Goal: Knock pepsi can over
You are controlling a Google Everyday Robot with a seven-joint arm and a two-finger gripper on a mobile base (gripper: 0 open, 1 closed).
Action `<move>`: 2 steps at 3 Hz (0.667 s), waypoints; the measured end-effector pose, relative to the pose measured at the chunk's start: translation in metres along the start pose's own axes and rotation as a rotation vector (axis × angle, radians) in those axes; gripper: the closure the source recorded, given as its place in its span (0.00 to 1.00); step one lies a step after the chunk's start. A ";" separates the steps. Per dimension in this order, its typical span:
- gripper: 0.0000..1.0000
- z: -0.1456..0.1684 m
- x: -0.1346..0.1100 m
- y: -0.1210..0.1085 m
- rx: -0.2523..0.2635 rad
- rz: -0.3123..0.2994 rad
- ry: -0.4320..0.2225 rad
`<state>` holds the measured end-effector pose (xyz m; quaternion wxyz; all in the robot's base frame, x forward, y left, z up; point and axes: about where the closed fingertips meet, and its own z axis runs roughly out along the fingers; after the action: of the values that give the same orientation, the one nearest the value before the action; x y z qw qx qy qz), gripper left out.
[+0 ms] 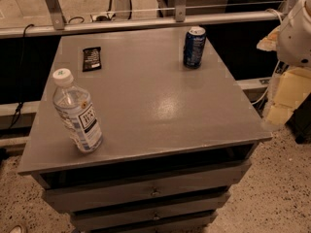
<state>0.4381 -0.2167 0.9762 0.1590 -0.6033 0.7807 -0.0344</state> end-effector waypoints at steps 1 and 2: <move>0.00 0.000 0.000 0.000 0.000 0.000 0.000; 0.00 -0.002 0.001 -0.011 0.038 0.019 -0.041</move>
Offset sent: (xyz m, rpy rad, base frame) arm 0.0253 -0.0131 0.0053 0.0898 -0.0924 -0.0391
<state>0.4479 -0.2211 0.9802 0.1865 -0.5934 0.7822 -0.0354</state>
